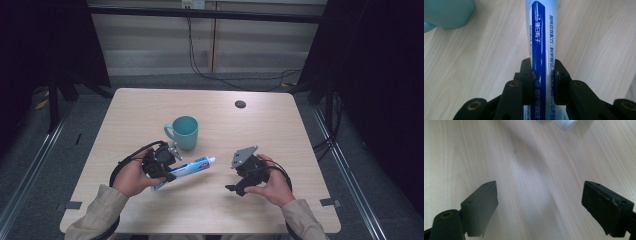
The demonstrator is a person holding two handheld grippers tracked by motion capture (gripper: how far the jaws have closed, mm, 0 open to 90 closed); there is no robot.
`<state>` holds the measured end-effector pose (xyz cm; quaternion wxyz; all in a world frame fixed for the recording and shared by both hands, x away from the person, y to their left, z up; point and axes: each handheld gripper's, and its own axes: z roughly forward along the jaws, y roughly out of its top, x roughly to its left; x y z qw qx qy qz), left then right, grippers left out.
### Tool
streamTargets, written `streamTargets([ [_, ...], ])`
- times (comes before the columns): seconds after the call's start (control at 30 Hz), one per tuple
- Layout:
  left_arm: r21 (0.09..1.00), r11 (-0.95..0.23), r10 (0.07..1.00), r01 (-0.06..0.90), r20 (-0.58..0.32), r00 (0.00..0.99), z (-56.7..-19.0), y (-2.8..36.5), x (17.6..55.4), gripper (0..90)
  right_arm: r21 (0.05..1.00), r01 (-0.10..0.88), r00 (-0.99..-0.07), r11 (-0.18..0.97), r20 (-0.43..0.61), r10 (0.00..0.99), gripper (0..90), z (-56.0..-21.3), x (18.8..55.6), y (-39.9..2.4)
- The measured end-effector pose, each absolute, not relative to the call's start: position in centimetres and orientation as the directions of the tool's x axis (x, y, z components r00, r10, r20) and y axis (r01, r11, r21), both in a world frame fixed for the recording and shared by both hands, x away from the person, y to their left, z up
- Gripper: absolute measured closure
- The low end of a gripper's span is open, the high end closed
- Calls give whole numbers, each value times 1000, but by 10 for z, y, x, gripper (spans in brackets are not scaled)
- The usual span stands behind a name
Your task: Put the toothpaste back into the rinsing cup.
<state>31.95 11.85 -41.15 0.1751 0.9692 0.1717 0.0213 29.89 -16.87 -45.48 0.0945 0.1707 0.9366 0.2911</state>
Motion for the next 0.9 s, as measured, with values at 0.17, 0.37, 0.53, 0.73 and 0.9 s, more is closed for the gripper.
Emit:
streamTargets([
  [0.17,347,-887,321,305,-10,947,-409,113,319,744,556,233,-934,798,-102,344,129,-444,304,-163],
  [0.37,343,-888,318,305,-20,948,-410,108,320,744,555,202,-940,807,-121,319,130,-433,308,-157],
  [0.53,344,-893,301,291,-26,953,-411,100,318,744,536,174,-947,826,-137,289,130,-430,309,-150],
  [0.73,349,-893,292,284,-32,956,-409,93,318,744,521,141,-955,842,-153,254,136,-427,311,-142],
  [0.9,358,-895,276,267,-27,961,-407,88,318,744,505,116,-959,855,-167,229,139,-426,312,-136],
])
